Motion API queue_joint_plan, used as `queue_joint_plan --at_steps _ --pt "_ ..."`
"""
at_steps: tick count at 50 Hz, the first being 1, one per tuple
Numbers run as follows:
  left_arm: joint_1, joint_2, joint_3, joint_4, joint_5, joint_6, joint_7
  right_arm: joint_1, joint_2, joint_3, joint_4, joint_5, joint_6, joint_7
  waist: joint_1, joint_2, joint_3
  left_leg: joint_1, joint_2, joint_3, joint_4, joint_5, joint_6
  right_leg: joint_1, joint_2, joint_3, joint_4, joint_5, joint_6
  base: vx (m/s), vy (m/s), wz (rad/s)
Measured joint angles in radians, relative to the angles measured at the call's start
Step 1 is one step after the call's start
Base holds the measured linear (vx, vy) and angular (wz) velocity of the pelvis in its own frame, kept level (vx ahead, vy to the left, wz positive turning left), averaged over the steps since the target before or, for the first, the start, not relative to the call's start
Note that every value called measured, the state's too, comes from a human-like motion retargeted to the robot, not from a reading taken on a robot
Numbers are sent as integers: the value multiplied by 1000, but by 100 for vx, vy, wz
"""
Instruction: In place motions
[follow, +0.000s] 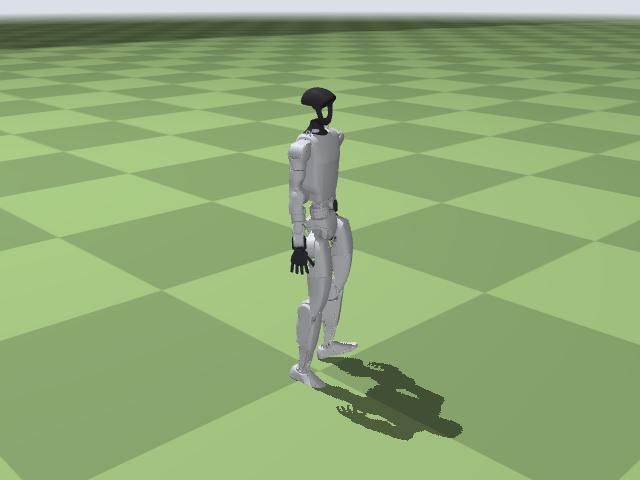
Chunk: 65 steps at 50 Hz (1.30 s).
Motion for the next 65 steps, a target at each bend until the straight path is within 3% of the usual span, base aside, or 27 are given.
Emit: queue_joint_plan --at_steps 9,14,19,24,31,41,49,56,60,65 --pt "9 69 32 23 16 45 70 32 7 -38 22 43 -21 -5 28 -34 -14 -11 -10 -1 3 4 6 -2 -16 -9 -2 4 12 1 1 0" --pt "-47 15 85 71 -109 83 116 41 -1 -77 39 52 -2 8 51 -50 -23 -19 -24 -7 10 2 15 -2 -29 -15 0 6 16 5 6 6" --pt "-94 -53 107 82 -206 75 55 38 -26 -90 22 3 1 19 55 -53 -17 -25 -40 -13 13 0 27 -7 -47 -14 9 10 22 2 12 1" --pt "-108 -75 48 81 -169 58 18 36 -43 -105 12 -15 -2 -3 53 -44 -17 -24 -65 -24 -1 -2 51 -23 -57 -16 21 21 25 1 12 1" --pt "-153 -69 -50 176 -156 57 98 36 -33 -108 17 16 2 -20 22 -20 -11 -9 -107 -64 -43 2 99 -40 -63 -40 40 47 35 0 12 10" --pt "-187 -59 -132 169 -95 47 116 24 -15 -33 -11 -45 -46 -322 29 -5 15 -38 -77 2 -45 15 99 -122 -61 43 87 119 44 -1 9 -41" --pt "-204 -53 -98 175 -126 69 117 6 -4 -9 -55 -56 -39 -200 10 -9 41 -42 -32 48 -47 13 89 -173 -20 25 143 147 -6 -5 -1 -32" --pt "-201 -50 -59 180 -150 65 132 1 -2 -19 -42 -33 -41 -177 0 -33 35 -47 -30 64 -50 11 83 -173 63 165 136 94 58 -3 -7 -16" --pt "-199 -56 -37 185 -152 68 129 11 -6 -37 -14 -8 -57 -172 -1 -35 21 -44 -36 60 -48 8 76 -142 57 57 82 66 -16 3 -6 4" --pt "-196 -67 -53 171 -88 92 185 34 -23 -90 27 -7 -78 -175 50 -33 -2 -38 -51 72 -34 2 67 -105 45 54 10 86 3 2 -4 6"
